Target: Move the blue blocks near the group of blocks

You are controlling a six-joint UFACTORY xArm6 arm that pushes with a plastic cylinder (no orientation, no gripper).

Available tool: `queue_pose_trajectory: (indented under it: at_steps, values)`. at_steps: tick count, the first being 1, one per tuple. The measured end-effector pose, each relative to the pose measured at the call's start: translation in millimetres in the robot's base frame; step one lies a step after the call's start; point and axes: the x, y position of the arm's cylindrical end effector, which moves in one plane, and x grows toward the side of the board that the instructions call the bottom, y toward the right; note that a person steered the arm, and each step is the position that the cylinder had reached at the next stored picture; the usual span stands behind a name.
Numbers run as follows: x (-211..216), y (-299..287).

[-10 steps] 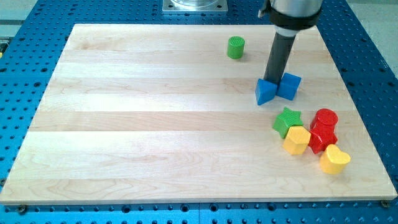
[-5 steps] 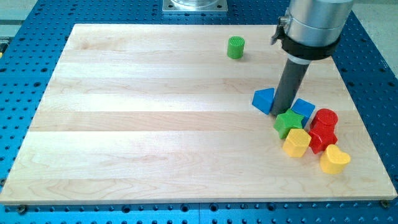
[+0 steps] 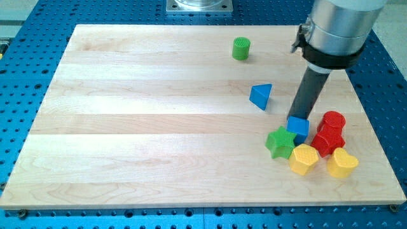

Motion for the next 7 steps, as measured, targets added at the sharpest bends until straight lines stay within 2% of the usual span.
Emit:
queue_pose_trajectory:
  at_steps: [1, 2, 3, 4, 5, 6, 7]
  values:
    - [-24, -41]
    - [-14, -137]
    - [-15, -153]
    - [-7, -196]
    - [-30, -212]
    - [-67, -144]
    - [-71, -80]
